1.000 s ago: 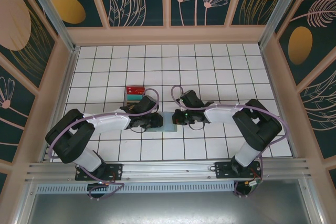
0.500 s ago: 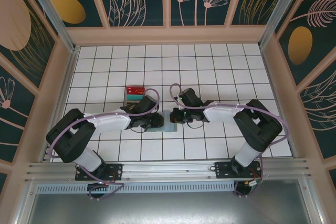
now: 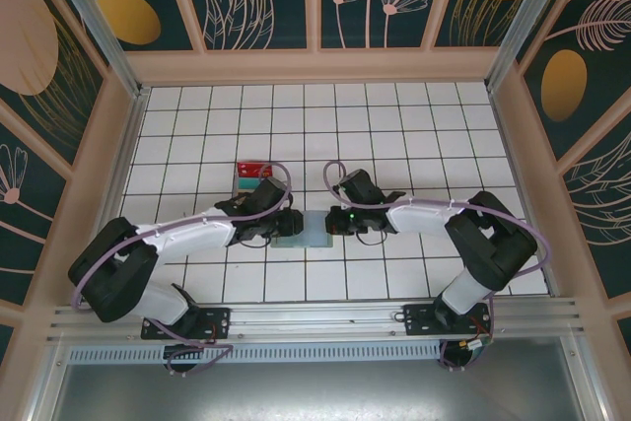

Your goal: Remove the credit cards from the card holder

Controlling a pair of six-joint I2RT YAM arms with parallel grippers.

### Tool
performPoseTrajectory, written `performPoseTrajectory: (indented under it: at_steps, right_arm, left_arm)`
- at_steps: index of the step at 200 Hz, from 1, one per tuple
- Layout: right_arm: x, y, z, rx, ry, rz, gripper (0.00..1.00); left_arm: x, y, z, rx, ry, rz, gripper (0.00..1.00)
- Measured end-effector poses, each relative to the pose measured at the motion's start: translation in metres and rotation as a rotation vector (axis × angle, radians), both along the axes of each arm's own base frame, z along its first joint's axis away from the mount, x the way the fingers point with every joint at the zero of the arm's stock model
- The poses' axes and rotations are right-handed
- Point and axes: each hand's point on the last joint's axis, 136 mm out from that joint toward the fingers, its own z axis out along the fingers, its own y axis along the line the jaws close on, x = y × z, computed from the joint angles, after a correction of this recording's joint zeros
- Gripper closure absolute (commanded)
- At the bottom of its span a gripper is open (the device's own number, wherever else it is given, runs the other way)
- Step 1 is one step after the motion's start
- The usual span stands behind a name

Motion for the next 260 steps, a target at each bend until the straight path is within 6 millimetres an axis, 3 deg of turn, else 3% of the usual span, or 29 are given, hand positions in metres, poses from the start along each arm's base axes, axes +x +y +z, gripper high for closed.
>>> performPoseTrajectory:
  at_steps: [47,149,213,260]
  right_arm:
    - [-0.004,-0.009,-0.009,-0.031,0.013,-0.013,0.94]
    - [-0.004,-0.008,-0.010,-0.023,0.007,-0.012,0.95]
    - [-0.004,-0.008,-0.010,-0.018,0.007,-0.011,0.96]
    - [-0.004,-0.007,-0.010,-0.014,0.009,-0.009,0.96]
  left_arm:
    - [-0.004,0.018,-0.015,0.027,0.031,0.054,0.58]
    - [-0.005,0.020,-0.026,0.045,0.060,0.067,0.57]
    - [0.000,0.023,-0.014,0.037,0.020,0.088,0.56]
    - [-0.003,0.024,-0.025,0.055,0.051,0.083,0.57]
